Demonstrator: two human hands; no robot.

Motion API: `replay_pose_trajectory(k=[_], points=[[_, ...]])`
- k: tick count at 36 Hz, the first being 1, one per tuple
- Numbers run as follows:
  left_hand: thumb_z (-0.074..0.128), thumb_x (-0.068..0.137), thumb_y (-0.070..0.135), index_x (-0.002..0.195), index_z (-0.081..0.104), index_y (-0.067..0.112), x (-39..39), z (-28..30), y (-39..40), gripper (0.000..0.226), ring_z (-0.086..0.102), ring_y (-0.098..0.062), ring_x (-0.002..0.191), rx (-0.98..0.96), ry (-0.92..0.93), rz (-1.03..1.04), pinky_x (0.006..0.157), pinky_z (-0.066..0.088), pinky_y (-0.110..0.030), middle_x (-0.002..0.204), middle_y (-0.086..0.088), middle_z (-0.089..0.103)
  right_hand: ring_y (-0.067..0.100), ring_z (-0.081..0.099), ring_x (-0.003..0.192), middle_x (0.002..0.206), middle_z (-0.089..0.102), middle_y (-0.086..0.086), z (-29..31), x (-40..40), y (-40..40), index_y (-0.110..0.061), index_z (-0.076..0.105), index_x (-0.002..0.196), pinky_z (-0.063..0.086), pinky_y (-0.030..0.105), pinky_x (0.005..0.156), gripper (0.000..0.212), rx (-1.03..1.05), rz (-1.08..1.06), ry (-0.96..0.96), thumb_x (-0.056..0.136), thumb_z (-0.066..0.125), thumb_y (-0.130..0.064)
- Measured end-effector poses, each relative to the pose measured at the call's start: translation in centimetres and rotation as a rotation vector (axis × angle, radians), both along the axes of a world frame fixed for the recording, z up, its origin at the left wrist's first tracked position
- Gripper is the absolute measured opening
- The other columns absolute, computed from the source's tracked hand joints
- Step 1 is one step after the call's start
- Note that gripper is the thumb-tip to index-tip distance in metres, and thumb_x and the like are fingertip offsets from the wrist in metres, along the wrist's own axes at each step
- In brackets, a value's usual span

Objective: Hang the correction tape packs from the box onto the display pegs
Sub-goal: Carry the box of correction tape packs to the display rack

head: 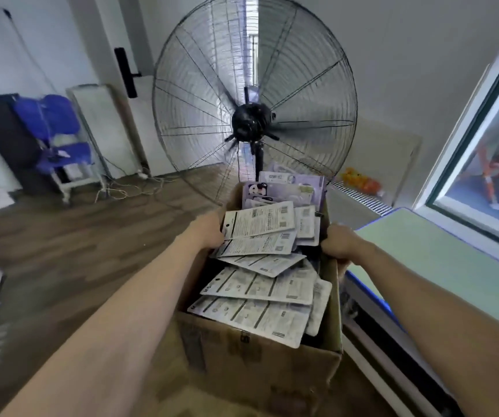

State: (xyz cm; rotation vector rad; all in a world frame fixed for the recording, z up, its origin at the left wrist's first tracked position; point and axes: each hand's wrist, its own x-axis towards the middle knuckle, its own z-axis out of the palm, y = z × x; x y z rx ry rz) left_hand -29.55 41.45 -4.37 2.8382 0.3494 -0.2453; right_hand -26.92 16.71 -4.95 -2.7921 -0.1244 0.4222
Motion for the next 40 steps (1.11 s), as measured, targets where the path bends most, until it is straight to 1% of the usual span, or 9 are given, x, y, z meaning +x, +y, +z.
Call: replay_pose_trajectory(k=[4, 9, 14, 17, 19, 25, 29, 34, 40], points=[[0.05, 0.095, 0.02, 0.131, 0.036, -0.007, -2.1, -1.0, 4.3, 0.047, 0.045, -0.039, 0.127, -0.015, 0.044, 0.166, 0.099, 0.038, -0.037, 0.138, -0.027, 0.044, 0.032, 0.062, 0.082, 0.103, 0.062, 0.024, -2.1, 1.6, 3.9, 0.007, 0.062, 0.099, 0.04, 0.025, 0.056, 0.02, 0.039, 0.113, 0.07, 0.085, 0.055, -0.005], [0.054, 0.094, 0.021, 0.13, 0.038, -0.007, -5.1, -1.5, 9.4, 0.048, 0.047, -0.037, 0.126, -0.042, 0.08, 0.338, 0.098, 0.039, -0.037, 0.138, -0.025, 0.046, 0.037, 0.056, 0.11, 0.124, 0.054, 0.024, -3.5, 3.1, 10.4, 0.01, 0.052, 0.119, 0.039, 0.027, 0.071, 0.037, 0.039, 0.253, 0.056, 0.089, 0.054, -0.012], [0.054, 0.094, 0.022, 0.132, 0.037, -0.006, -8.4, -1.8, 14.1, 0.051, 0.047, -0.035, 0.126, -0.043, 0.1, 0.519, 0.096, 0.04, -0.035, 0.139, -0.022, 0.046, 0.038, 0.056, 0.11, 0.121, 0.055, 0.027, -3.9, 3.9, 17.5, 0.008, 0.049, 0.112, 0.036, 0.03, 0.069, 0.032, 0.094, 0.407, 0.041, 0.087, 0.052, -0.013], [0.056, 0.093, 0.022, 0.128, 0.044, -0.005, -10.5, -1.8, 16.7, 0.046, 0.05, -0.034, 0.122, -0.041, 0.104, 0.627, 0.092, 0.042, -0.033, 0.134, -0.02, 0.05, 0.038, 0.064, 0.093, 0.111, 0.06, 0.028, -3.7, 4.2, 21.9, 0.009, 0.05, 0.114, 0.045, 0.031, 0.056, 0.035, 0.133, 0.504, 0.078, 0.084, 0.05, -0.009], [0.055, 0.092, 0.02, 0.124, 0.049, -0.005, -11.7, -1.8, 18.1, 0.041, 0.052, -0.035, 0.119, -0.038, 0.087, 0.702, 0.09, 0.042, -0.033, 0.131, -0.021, 0.054, 0.038, 0.065, 0.084, 0.108, 0.061, 0.027, -3.2, 4.3, 24.7, 0.008, 0.049, 0.109, 0.039, 0.028, 0.044, 0.03, 0.118, 0.585, 0.038, 0.084, 0.051, -0.008], [0.051, 0.094, 0.017, 0.129, 0.047, -0.004, -15.0, -0.9, 21.2, 0.041, 0.049, -0.034, 0.124, -0.057, 0.025, 0.959, 0.095, 0.04, -0.033, 0.134, -0.022, 0.051, 0.029, 0.065, 0.043, 0.079, 0.063, 0.017, -2.5, 4.4, 32.9, 0.002, 0.054, 0.1, 0.048, 0.029, 0.033, 0.024, 0.109, 0.799, 0.069, 0.081, 0.046, -0.009], [0.047, 0.095, 0.012, 0.131, 0.048, 0.0, -17.2, -0.6, 21.9, 0.037, 0.047, -0.032, 0.127, -0.052, -0.027, 1.088, 0.097, 0.036, -0.031, 0.137, -0.02, 0.05, 0.03, 0.065, 0.043, 0.077, 0.061, 0.017, -2.6, 3.5, 36.9, 0.004, 0.052, 0.102, 0.056, 0.039, 0.047, 0.026, 0.122, 0.907, 0.096, 0.08, 0.046, -0.008], [0.05, 0.093, 0.015, 0.123, 0.05, 0.0, -21.3, -1.5, 22.7, 0.034, 0.052, -0.035, 0.119, -0.06, 0.006, 1.287, 0.092, 0.043, -0.035, 0.128, -0.02, 0.055, 0.035, 0.066, 0.064, 0.103, 0.062, 0.019, -3.2, 0.5, 41.9, -0.001, 0.041, 0.113, 0.056, 0.039, 0.068, 0.03, 0.099, 1.033, 0.067, 0.086, 0.049, -0.011], [0.054, 0.089, 0.013, 0.117, 0.055, 0.0, -26.8, -2.9, 24.8, 0.031, 0.056, -0.032, 0.114, -0.107, -0.007, 1.456, 0.088, 0.045, -0.034, 0.122, -0.017, 0.059, 0.037, 0.066, 0.081, 0.108, 0.06, 0.017, -4.5, -4.2, 47.4, -0.007, 0.036, 0.105, 0.054, 0.037, 0.07, 0.025, 0.045, 1.201, 0.053, 0.086, 0.05, -0.012]])
